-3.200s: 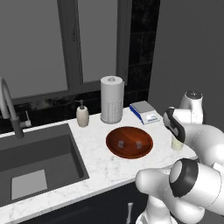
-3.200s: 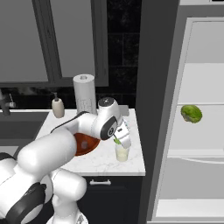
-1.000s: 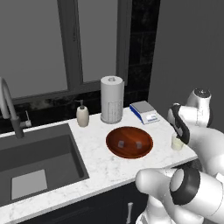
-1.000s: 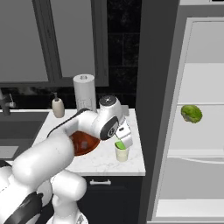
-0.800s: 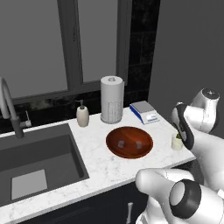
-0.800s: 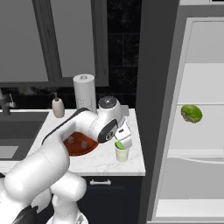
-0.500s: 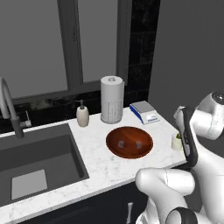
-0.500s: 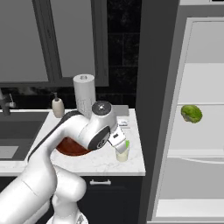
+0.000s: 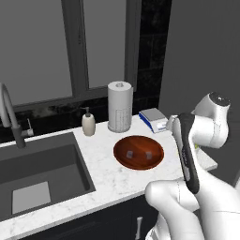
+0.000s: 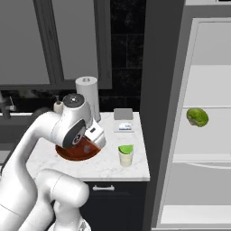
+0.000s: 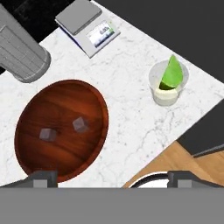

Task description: Grab a lemon wedge from the fridge and one ice cube from the ice bowl, and put them in the glass of lemonade.

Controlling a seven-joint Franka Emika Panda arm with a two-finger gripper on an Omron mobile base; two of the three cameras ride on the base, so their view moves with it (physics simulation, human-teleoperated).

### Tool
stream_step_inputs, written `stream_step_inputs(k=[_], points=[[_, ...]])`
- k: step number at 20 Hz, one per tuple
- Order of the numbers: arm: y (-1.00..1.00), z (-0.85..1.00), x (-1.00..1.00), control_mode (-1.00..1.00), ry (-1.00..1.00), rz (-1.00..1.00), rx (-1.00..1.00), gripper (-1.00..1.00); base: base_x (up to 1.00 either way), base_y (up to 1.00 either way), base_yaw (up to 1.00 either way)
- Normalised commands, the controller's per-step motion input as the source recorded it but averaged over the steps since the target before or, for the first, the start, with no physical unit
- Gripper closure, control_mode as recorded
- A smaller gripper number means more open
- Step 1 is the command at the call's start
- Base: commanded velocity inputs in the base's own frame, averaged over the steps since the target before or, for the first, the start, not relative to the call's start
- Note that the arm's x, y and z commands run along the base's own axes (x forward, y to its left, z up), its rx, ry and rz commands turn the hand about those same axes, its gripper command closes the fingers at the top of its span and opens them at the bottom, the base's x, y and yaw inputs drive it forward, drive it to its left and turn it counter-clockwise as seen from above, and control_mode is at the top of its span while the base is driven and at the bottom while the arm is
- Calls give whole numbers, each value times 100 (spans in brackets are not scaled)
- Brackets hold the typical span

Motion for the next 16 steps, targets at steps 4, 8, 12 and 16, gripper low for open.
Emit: stream_step_inputs(k=[4,8,12,16], points=[[96,4,4,-100,22,38,-15,-100,0,0,0],[25,-46,34,-100,23,34,-2,-100,0,0,0],[0,-78,30,-100,30,25,-4,-100,0,0,0],[6,-52,28,-100,19,24,-4,-100,0,0,0]])
